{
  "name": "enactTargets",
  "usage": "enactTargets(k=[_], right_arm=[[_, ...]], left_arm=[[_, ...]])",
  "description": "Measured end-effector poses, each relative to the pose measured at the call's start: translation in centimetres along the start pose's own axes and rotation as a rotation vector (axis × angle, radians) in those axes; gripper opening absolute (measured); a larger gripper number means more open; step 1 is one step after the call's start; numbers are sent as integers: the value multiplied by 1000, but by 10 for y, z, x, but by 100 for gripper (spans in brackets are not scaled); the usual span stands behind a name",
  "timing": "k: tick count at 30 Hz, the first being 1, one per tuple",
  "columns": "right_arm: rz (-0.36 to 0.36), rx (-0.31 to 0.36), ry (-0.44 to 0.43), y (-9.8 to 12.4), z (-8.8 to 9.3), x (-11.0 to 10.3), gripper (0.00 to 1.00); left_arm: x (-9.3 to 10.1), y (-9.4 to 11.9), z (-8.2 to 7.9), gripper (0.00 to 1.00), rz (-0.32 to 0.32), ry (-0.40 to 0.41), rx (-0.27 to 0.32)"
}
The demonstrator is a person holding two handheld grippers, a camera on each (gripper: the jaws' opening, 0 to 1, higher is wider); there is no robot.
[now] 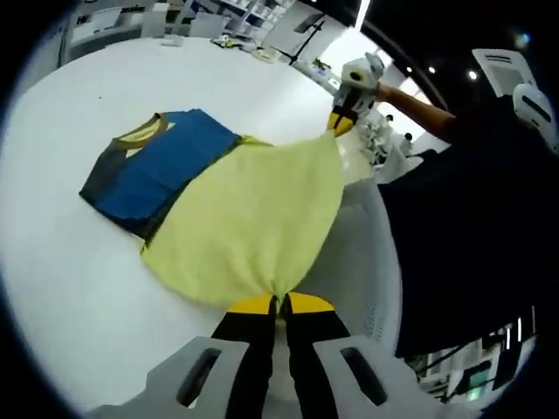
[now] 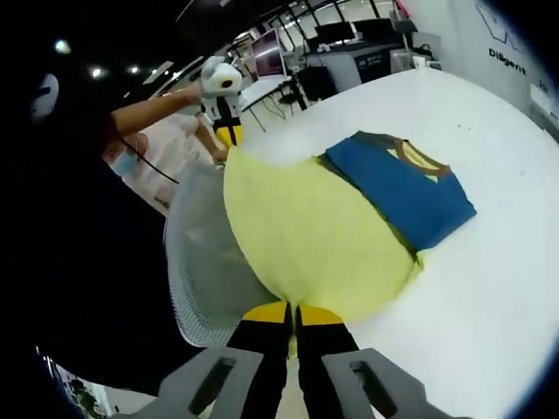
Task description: Fold the garment on the visible template until the final outline fits inside the template.
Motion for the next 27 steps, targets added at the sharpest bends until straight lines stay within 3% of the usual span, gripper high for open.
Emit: enactTargets(k=[6,11,13,15,17,21,27], right_arm=[[33,7,-1,3,-11,11,0],[77,12,-6,4,-22,20,0],[106,18,-3,6,-29,24,0],[146,24,15,8,-35,30,0],[201,62,20,9,-42,38,0],[217,104,-34,12,-52,49,0],[243,112,-17,12,-54,56,0]], left_arm=[[-8,5,-7,2,-55,-31,25],[-19,6,-19,2,-149,-71,45],[-22,6,-24,2,-163,-76,52],[-29,9,-32,2,-228,-74,89],[-32,11,-37,2,-226,-74,105],[-41,13,-47,2,-284,-121,127],[-51,17,-58,2,-336,-167,142]])
Point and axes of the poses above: the point that each gripper's makers call its tool centre point, and the gripper's own axes: y roughly backward along the fingers, x roughly to its right, z roughly out of its underside, the point moved 10 cm from there along y, roughly backward along the fingers, and after that the axes turned 3 degrees about z, right-handed, at the moved point
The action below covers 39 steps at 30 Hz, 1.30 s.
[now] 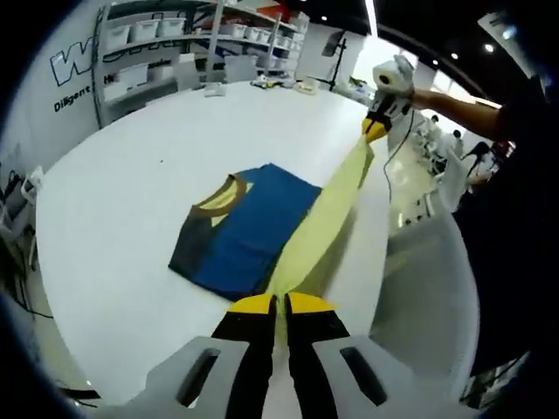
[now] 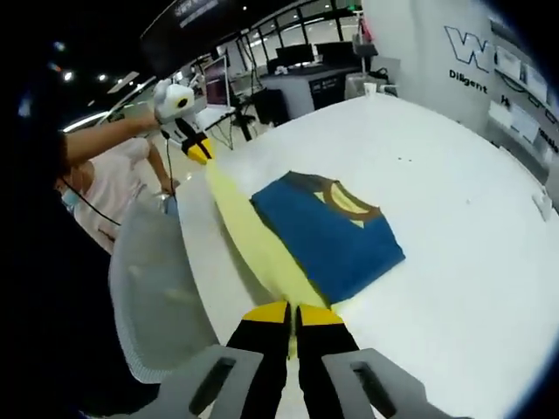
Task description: Fold the garment on the visible template until the final outline fits inside the template.
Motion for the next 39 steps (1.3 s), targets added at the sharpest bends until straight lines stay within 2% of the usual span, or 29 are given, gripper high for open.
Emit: enactTargets(k=[5,12,17,22,32,39], right_arm=[[16,5,38,1,-5,2,0],[83,25,128,0,-21,14,0],[123,37,176,-3,-28,20,0],[148,51,206,-5,-34,24,0],[253,73,258,-13,-45,38,0],[300,83,291,-21,-53,45,0]], left_arm=[[-15,1,-11,2,-117,-112,59],[-21,-2,-23,2,-151,-125,63],[-30,-1,-29,2,-211,-166,83],[-37,-1,-33,2,-245,-178,94],[-46,-5,-39,2,-306,-227,98],[-57,-10,-47,2,-354,-249,106]])
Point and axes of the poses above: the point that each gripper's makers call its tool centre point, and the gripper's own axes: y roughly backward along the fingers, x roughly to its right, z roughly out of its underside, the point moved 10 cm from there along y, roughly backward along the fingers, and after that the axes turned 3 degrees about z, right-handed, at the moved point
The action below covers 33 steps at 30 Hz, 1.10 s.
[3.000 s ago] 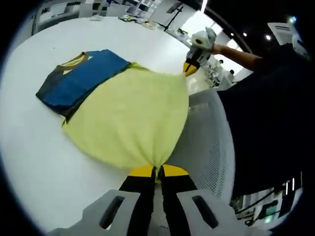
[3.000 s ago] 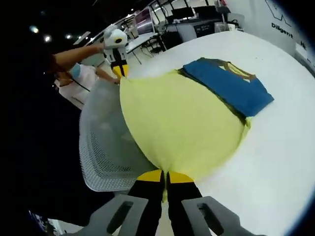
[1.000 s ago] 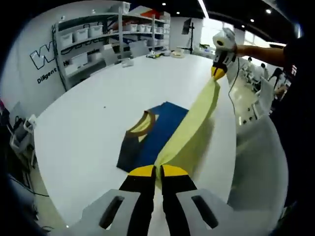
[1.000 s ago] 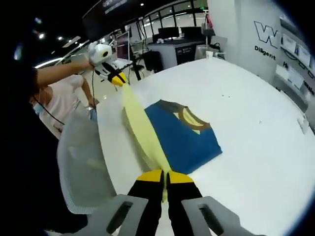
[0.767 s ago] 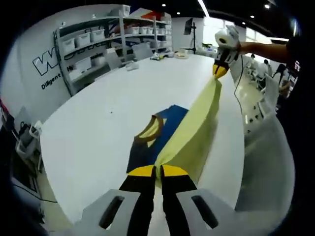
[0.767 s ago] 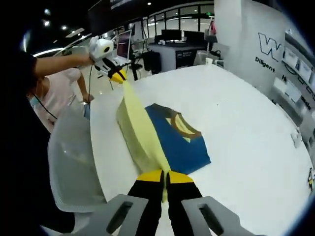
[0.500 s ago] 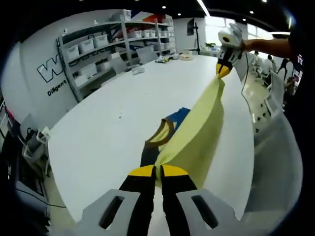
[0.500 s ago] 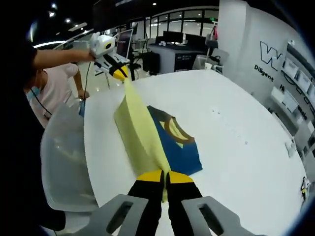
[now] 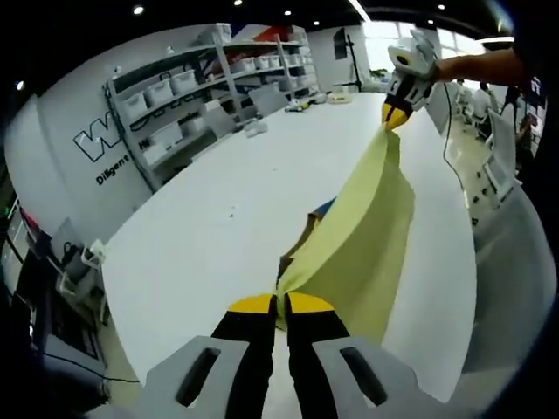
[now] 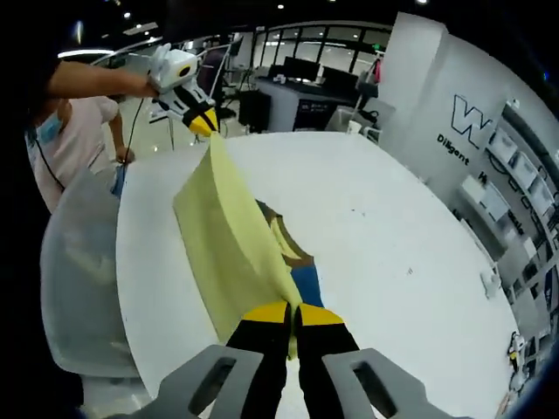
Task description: Fold the garment on the visible template until the final outline fits inside the template.
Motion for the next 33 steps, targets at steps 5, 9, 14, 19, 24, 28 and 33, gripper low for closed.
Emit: enactTargets(k=[5,9,14,19,24,28,33], right_arm=[[38,6,-9,-6,-3,9,0],[64,5,-42,-12,-3,13,0],[85,4,-57,-20,0,15,0],[96,-7,-64,-30,4,18,0],[100,-33,-80,-44,8,19,0],[90,-47,-122,-53,12,20,0],[87,-69,-143,-65,20,23,0]], left_arm=[[-7,-5,-2,2,-14,13,3],[-12,-10,-2,2,-17,32,10],[-20,-16,-2,2,-14,61,16],[-23,-24,1,2,-13,87,-2],[-24,-37,5,2,-12,97,-29],[-24,-44,6,2,-8,96,-41],[-28,-52,11,2,-3,114,-60]])
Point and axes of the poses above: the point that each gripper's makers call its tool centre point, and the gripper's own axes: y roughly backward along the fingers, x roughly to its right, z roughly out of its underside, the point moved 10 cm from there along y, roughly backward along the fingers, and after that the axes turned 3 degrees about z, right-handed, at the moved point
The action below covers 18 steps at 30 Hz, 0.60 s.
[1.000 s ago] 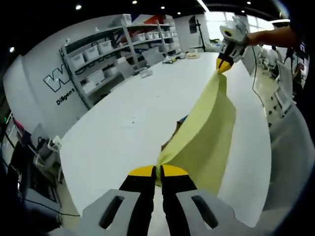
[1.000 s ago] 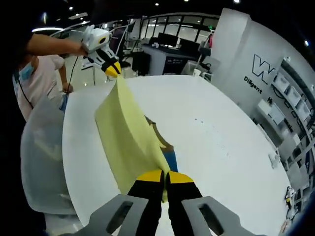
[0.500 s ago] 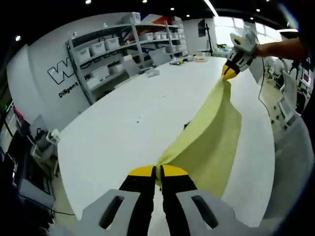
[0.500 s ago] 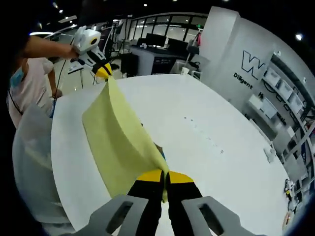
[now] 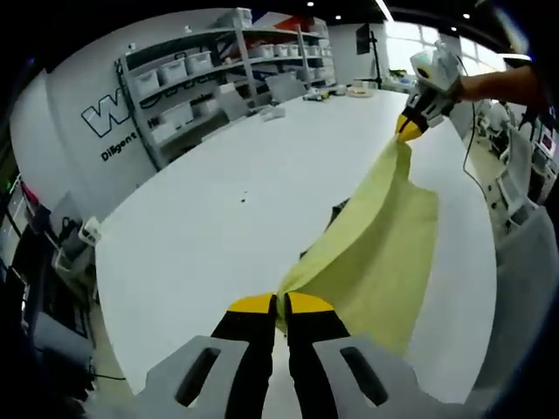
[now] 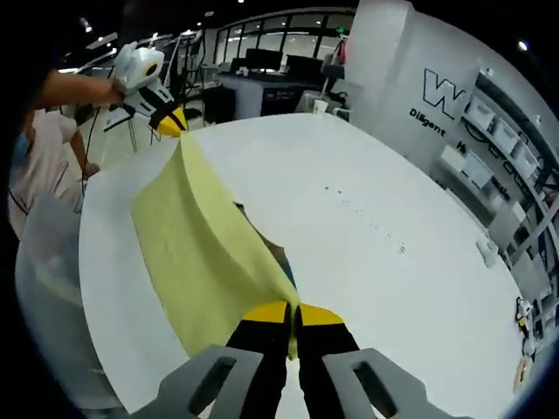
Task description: Fold the garment on the visible template until the final outline fits inside the template.
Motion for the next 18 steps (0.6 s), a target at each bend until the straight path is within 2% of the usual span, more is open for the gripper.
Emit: enactTargets(k=[4,18], right_arm=[[3,-8,-50,-9,3,5,0],[-5,-58,-73,-43,7,12,0]], left_arm=[[-3,-9,4,2,-1,19,-16],[-9,-34,18,2,-4,58,-53]])
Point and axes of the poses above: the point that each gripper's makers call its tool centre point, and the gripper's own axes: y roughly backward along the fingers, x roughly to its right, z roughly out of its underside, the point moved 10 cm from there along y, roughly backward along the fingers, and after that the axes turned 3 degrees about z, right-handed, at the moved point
